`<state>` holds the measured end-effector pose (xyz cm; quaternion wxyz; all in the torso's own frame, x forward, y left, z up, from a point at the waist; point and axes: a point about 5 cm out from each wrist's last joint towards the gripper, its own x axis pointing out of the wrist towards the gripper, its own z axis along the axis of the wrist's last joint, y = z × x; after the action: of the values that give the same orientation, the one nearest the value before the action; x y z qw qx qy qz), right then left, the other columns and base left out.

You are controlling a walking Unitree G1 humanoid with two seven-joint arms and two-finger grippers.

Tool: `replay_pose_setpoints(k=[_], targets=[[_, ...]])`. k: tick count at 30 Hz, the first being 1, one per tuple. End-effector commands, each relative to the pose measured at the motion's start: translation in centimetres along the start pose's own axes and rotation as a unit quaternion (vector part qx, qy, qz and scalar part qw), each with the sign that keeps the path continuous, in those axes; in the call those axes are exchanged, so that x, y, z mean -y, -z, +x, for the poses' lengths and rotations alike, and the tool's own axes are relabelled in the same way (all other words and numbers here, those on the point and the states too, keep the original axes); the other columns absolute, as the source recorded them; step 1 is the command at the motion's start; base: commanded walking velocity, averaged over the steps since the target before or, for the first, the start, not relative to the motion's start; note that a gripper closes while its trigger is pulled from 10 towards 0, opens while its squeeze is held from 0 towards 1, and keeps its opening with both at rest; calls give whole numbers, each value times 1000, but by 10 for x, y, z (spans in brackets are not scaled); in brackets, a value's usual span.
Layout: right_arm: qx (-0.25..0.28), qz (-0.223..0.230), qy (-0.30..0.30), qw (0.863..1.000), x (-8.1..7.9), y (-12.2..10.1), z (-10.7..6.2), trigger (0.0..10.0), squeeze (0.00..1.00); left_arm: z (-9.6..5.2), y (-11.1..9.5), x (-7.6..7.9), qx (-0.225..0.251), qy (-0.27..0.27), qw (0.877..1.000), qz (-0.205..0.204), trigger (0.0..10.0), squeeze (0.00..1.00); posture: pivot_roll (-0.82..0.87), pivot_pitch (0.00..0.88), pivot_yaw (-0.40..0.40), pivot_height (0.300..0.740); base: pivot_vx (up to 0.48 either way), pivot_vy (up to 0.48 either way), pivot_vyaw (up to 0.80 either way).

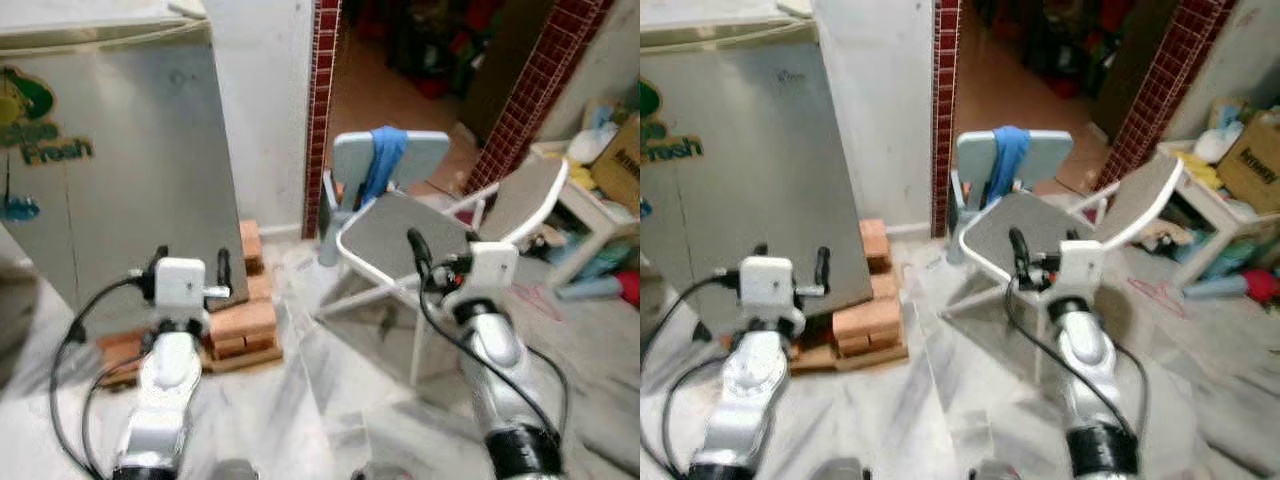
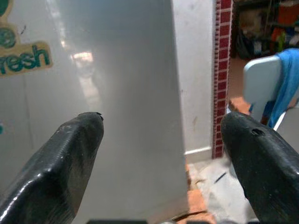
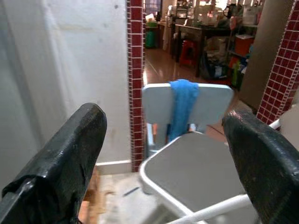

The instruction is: Restocking fridge

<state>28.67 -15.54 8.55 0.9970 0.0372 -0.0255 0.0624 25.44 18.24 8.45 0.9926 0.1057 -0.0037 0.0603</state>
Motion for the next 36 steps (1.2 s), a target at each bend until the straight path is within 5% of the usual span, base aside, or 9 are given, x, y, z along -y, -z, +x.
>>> replay_pose_setpoints(k=[1, 8, 21, 36], targets=[[11, -13, 12, 1000, 10, -7, 1, 10000, 0, 3, -6, 7, 8, 12, 1000, -9, 10000, 0, 77, 0, -39, 740, 0, 480, -800], [9, -12, 11, 1000, 9, -5, 2, 10000, 0, 3, -4, 7, 5, 12, 1000, -7, 10000, 0, 79, 0, -35, 740, 0, 480, -698], [3, -16, 1, 1000, 7, -2, -5, 10000, 0, -11, 1, 6, 11, 38, 999, 4, 10000, 0, 83, 0, -34, 740, 0, 480, 0], [18, -5, 1, 1000, 5, -8, 5, 10000, 0, -6, -11, 1, 33, 47, 998, 27, 10000, 0, 118, 26, -21, 740, 0, 480, 436]])
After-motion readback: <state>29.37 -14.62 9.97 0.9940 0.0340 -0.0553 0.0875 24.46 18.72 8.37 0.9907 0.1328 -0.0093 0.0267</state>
